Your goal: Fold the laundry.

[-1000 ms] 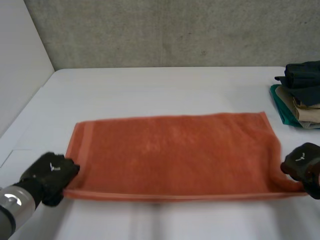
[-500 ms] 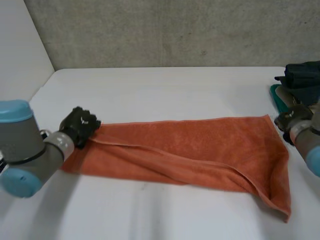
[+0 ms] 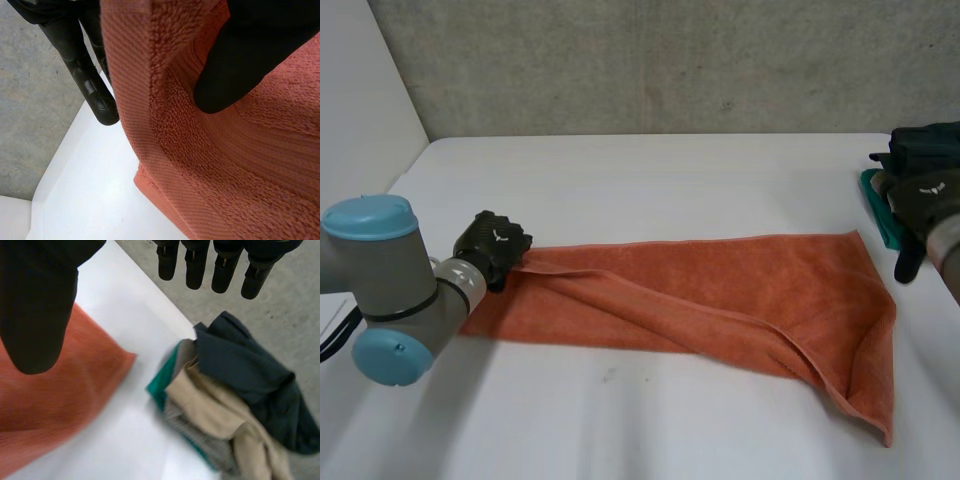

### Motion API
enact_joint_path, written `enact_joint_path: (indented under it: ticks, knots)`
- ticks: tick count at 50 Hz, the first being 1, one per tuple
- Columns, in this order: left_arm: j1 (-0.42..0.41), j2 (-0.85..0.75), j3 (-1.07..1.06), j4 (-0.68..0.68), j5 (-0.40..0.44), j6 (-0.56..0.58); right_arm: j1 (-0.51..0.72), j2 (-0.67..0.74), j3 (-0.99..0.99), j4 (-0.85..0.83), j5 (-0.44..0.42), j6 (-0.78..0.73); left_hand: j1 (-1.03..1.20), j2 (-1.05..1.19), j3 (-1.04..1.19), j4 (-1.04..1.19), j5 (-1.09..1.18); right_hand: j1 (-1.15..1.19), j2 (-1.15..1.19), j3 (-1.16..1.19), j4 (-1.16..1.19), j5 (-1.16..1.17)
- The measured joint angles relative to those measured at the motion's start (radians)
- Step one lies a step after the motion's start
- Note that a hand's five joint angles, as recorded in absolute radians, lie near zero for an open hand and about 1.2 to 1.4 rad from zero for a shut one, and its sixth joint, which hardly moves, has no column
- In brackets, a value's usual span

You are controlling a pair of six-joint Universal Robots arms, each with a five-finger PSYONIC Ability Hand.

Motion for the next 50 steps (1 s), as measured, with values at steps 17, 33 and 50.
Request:
enact_joint_path:
  ticks: [17,33,50]
  knots:
    - [0.002,0.013,-0.002,0.001,0.0,-0.021,0.034,-0.187,0.456,0.135,-0.071,0.234,0.0,0.0,0.0,0.0,0.0,0.0,0.0,0.0,0.0,0.0]
    - [-0.001,0.06,-0.031,-0.019,-0.006,-0.061,0.037,-0.113,0.481,-0.133,-0.082,0.218,0.0,0.0,0.0,0.0,0.0,0.91,0.969,0.971,0.975,0.936]
    - [0.069,0.574,-0.168,-0.362,0.023,-0.105,-0.034,-0.478,0.12,0.262,-0.111,-0.296,0.0,0.0,0.0,0.0,0.0,0.91,0.969,0.975,0.983,0.936]
